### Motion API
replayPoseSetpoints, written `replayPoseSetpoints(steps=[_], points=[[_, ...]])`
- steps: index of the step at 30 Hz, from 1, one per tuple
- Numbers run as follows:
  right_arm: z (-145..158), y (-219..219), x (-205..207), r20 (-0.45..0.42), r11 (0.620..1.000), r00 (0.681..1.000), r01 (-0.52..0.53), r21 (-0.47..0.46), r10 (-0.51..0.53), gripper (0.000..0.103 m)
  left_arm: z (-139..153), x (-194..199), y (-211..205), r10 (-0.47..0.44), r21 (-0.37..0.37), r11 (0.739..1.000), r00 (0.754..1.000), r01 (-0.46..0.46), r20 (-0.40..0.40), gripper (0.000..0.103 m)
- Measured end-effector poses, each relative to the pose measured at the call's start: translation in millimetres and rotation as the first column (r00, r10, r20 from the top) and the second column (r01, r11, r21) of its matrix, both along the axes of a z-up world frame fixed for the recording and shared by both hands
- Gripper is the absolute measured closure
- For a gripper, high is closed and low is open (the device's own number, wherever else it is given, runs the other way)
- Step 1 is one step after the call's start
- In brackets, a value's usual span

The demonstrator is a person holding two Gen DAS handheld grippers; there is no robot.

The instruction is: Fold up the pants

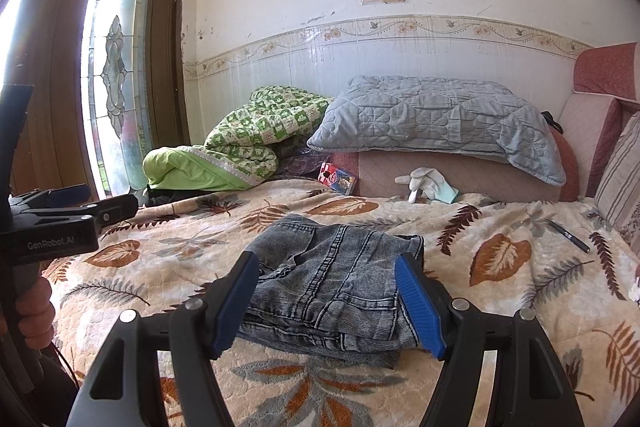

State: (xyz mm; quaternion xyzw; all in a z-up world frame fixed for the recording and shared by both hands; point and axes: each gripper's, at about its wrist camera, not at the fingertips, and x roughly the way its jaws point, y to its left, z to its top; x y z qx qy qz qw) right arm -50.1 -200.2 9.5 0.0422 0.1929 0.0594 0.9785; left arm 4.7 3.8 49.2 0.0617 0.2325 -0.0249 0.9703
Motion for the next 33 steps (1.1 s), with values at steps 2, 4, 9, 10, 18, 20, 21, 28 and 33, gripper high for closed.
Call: replayPoseSetpoints(steps=[2, 4, 9, 10, 18, 20, 21, 28, 33], points=[[0.0, 0.0, -0.2, 0.000, 1.000, 1.000, 0.000, -0.001, 0.000, 0.029, 0.0, 0.1, -0.1, -0.002, -0.001, 1.000, 1.000, 0.002, -0.001, 0.005], [0.2, -0.1, -0.4, 0.001, 1.000, 1.000, -0.001, 0.000, 0.001, 0.029, 0.4, -0.4, -0.1, 0.000, -0.001, 1.000, 1.000, 0.000, 0.001, 0.005], [-0.6, 0.0, 0.3, 0.002, 1.000, 1.000, -0.002, 0.000, 0.002, 0.029, 1.0, -0.9, -0.4, -0.001, -0.003, 1.000, 1.000, 0.001, 0.002, 0.005], [-0.4, 0.0, 0.0, 0.003, 1.000, 1.000, -0.002, -0.002, 0.002, 0.029, 1.4, -1.2, -0.6, -0.003, -0.003, 1.000, 1.000, 0.003, 0.002, 0.005], [-0.6, 0.3, 0.1, 0.002, 1.000, 1.000, -0.004, -0.003, 0.004, 0.029, 1.6, -1.5, -0.8, -0.004, -0.005, 1.000, 1.000, 0.004, 0.001, 0.005], [-0.8, 0.3, 0.2, 0.002, 1.000, 1.000, -0.004, -0.003, 0.004, 0.029, 1.6, -1.5, -0.8, -0.003, -0.005, 1.000, 1.000, 0.003, 0.002, 0.005], [-0.8, 0.3, 0.3, 0.002, 1.000, 1.000, -0.004, -0.003, 0.004, 0.029, 1.6, -1.5, -0.8, -0.004, -0.005, 1.000, 1.000, 0.004, 0.002, 0.005], [-1.2, 0.6, 0.5, 0.002, 1.000, 1.000, -0.004, -0.003, 0.004, 0.029, 2.6, -3.4, -2.4, -0.010, -0.006, 1.000, 1.000, 0.010, 0.006, 0.005], [-1.3, 0.7, 0.4, 0.002, 1.000, 1.000, -0.003, -0.003, 0.003, 0.029, 2.9, -4.6, -3.1, -0.015, -0.004, 1.000, 1.000, 0.015, 0.011, 0.005]])
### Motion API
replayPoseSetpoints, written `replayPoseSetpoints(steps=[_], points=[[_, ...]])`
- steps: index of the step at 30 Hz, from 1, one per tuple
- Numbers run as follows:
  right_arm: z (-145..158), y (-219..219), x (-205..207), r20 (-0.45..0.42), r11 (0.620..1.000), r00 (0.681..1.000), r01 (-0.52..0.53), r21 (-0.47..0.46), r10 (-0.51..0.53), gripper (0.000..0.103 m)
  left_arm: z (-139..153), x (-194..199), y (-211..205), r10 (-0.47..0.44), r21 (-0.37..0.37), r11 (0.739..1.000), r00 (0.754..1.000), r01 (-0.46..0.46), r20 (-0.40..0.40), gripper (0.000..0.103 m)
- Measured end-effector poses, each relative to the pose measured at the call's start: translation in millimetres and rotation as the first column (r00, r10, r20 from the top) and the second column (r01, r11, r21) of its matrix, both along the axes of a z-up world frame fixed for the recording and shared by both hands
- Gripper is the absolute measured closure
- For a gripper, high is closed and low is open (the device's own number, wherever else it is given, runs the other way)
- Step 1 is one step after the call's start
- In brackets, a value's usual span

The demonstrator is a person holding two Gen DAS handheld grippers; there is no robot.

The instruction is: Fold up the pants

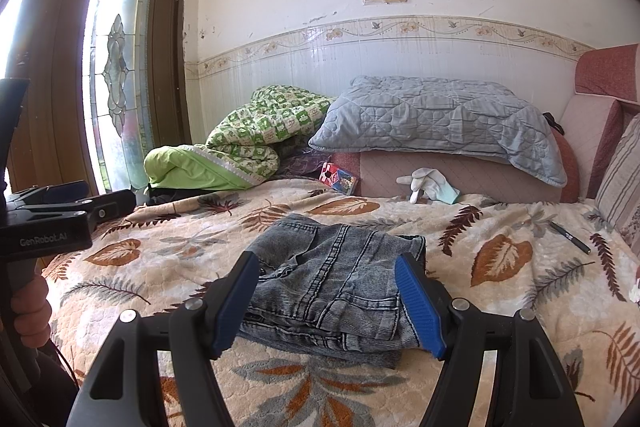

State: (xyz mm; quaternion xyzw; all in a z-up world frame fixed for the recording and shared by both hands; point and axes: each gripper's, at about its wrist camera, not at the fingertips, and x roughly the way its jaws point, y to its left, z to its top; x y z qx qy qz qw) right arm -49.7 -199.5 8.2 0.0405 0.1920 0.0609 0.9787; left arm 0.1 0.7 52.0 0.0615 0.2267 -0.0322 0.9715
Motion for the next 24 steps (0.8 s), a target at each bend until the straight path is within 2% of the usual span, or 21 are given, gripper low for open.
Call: replayPoseSetpoints(steps=[24], points=[[-1.4, 2.2, 2.2, -0.002, 1.000, 1.000, -0.006, 0.000, 0.006, 0.029, -1.1, -1.7, 1.5, -0.011, -0.007, 1.000, 1.000, 0.011, -0.001, 0.005]])
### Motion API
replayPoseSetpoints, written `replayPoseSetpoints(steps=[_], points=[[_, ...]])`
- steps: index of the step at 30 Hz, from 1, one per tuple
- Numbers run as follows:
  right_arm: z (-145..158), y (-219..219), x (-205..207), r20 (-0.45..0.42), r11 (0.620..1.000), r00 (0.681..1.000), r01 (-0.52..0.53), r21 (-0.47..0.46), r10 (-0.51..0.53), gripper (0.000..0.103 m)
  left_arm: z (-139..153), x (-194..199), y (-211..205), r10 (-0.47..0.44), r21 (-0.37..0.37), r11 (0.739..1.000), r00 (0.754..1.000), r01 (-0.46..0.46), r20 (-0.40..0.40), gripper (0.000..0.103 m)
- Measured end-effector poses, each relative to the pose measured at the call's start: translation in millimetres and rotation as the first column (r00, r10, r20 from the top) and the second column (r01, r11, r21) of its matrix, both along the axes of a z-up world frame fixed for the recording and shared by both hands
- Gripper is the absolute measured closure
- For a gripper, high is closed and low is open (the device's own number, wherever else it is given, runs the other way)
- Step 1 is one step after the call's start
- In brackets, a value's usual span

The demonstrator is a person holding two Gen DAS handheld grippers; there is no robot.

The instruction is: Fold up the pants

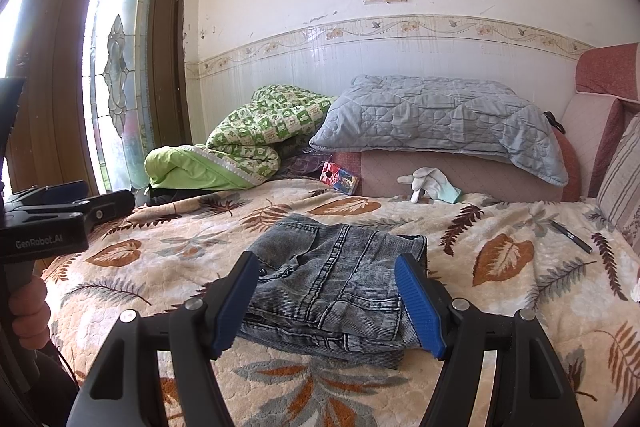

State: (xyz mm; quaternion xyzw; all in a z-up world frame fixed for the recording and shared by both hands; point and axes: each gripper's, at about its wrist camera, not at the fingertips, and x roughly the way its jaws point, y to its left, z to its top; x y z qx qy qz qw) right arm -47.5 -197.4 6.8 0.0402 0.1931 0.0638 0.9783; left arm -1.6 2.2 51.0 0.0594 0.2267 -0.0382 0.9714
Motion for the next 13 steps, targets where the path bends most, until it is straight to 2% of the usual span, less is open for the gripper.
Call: replayPoseSetpoints(steps=[13], points=[[0.0, -1.0, 0.1, -0.002, 1.000, 1.000, -0.004, 0.002, 0.004, 0.029, -2.1, -0.6, -0.7, -0.006, -0.002, 1.000, 1.000, 0.006, 0.009, 0.005]])
